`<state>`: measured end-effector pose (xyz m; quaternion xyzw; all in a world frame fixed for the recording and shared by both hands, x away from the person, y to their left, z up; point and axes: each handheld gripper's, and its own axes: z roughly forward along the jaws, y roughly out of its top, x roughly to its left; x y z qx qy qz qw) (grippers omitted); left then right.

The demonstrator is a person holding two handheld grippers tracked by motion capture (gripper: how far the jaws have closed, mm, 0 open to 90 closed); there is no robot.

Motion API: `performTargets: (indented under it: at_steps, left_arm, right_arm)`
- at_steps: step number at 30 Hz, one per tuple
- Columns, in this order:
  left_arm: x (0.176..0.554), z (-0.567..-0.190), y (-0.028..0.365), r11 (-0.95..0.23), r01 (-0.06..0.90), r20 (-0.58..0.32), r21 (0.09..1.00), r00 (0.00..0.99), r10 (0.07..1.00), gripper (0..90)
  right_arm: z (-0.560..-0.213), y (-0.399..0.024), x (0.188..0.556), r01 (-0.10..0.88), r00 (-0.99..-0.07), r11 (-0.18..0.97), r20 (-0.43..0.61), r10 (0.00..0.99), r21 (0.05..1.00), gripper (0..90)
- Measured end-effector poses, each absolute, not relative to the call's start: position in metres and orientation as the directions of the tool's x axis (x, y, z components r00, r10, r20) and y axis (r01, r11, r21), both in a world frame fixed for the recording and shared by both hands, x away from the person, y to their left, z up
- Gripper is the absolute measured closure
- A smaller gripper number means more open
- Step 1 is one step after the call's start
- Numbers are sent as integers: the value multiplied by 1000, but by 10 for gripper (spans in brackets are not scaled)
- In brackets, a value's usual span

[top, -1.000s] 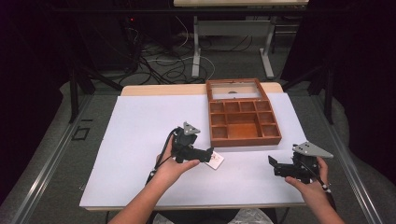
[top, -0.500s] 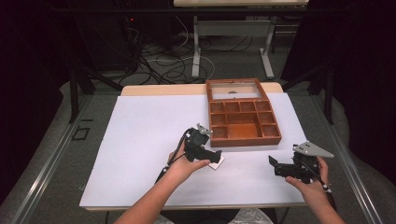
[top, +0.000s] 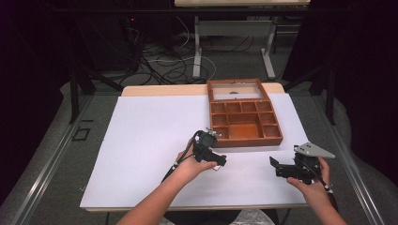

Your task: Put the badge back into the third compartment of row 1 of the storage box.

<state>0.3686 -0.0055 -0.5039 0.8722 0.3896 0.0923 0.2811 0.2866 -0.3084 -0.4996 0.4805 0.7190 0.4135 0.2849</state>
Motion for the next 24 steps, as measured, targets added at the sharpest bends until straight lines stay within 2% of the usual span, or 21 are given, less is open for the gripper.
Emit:
performTargets:
  at_steps: [5,9,24]
  left_arm:
    - [373,-509,-8,-546,649,-76,529,678,731,108]
    - [376,-514,-10,-562,659,-73,500,678,731,164]
    - [382,-531,-12,-571,678,-69,463,669,740,187]
  right_arm:
    - [-500,-309,287,456,-382,209,-22,924,865,8]
    - [-501,-308,288,463,-381,200,-11,925,864,9]
    - [-503,-308,288,472,-394,211,-9,919,856,21]
